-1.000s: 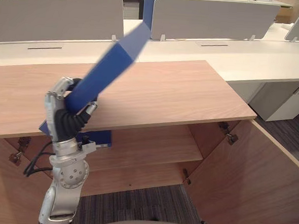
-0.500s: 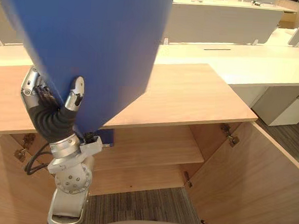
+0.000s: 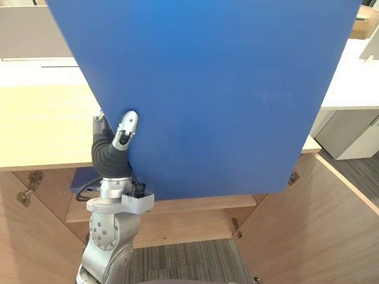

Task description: Walk over to the cabinet, pick up the folder, carry it to the office cabinet, place the folder inside the office cabinet, then close the office cabinet door

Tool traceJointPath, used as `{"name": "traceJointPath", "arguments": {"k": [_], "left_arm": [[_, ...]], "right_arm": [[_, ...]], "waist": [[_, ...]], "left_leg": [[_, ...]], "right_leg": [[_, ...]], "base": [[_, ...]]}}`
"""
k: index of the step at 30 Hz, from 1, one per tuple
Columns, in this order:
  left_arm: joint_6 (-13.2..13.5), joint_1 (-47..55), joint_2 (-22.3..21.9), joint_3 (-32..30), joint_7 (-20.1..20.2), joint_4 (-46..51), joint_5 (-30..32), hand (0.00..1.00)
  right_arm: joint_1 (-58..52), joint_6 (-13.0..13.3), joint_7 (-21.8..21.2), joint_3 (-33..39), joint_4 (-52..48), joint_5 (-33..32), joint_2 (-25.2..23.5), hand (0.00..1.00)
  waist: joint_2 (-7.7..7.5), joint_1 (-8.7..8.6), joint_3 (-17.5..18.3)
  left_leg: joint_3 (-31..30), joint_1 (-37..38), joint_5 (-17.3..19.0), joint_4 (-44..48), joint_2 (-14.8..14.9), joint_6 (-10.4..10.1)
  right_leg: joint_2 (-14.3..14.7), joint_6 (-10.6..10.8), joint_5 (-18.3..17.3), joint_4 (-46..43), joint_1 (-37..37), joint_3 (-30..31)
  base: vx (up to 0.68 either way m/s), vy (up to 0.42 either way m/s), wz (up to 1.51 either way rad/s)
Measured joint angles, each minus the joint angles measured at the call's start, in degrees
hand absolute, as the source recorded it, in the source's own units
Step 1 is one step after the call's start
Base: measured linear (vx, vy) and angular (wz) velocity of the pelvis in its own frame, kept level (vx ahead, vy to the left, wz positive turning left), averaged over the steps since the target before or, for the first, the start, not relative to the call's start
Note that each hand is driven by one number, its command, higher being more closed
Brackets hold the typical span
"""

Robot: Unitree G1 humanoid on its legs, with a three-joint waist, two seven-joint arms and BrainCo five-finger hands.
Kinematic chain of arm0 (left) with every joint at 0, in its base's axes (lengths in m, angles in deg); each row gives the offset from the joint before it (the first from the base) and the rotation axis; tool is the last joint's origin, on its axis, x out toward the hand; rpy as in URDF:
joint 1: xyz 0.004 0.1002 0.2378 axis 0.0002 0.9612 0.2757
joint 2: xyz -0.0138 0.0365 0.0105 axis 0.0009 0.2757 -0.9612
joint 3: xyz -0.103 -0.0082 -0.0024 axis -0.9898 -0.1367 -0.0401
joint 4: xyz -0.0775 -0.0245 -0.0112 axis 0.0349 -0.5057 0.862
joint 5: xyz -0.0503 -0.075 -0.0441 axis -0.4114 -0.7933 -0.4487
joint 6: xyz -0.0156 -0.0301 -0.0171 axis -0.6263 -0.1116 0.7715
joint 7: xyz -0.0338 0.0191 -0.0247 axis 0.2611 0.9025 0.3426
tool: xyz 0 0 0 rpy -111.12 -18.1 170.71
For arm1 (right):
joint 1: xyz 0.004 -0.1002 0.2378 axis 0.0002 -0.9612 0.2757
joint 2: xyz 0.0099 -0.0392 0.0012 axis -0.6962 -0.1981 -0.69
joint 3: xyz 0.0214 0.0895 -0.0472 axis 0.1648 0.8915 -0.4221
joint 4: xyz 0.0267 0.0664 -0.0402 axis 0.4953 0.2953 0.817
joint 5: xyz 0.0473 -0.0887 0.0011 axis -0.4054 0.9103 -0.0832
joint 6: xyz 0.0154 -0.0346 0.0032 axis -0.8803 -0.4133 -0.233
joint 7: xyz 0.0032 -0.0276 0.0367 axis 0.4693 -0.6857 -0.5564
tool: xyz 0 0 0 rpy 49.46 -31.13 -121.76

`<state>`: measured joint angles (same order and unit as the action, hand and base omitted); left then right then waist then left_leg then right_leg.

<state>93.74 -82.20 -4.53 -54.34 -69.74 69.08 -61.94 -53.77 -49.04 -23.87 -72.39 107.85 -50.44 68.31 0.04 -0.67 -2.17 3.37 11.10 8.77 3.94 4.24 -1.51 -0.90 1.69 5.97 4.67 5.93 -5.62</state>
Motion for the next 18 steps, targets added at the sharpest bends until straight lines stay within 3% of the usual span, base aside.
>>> {"name": "traceJointPath", "arguments": {"k": [8,18], "left_arm": [[-1.2,6.3,0.1,-2.7,3.3,-2.8,-0.2,1.0],[-2.0,10.0,0.1,-7.9,4.6,-7.5,5.6,1.0]], "right_arm": [[-0.7,2.6,0.0,3.2,-15.5,-2.0,-4.8,0.0],[-3.3,6.1,0.0,6.4,-36.1,-2.1,-7.7,0.0]], "waist": [[0.0,-0.14,-0.2],[-0.24,0.11,-1.8]], "left_leg": [[0.5,0.0,0.0,0.0,0.0,0.0],[1.2,-0.5,0.0,0.0,0.0,0.0]], "right_leg": [[0.0,0.2,-0.1,0.0,-0.3,0.3],[0.1,0.3,0.0,0.0,-1.1,0.8]], "base": [[0.0,0.0,0.0],[0.0,0.006,-0.02]]}}
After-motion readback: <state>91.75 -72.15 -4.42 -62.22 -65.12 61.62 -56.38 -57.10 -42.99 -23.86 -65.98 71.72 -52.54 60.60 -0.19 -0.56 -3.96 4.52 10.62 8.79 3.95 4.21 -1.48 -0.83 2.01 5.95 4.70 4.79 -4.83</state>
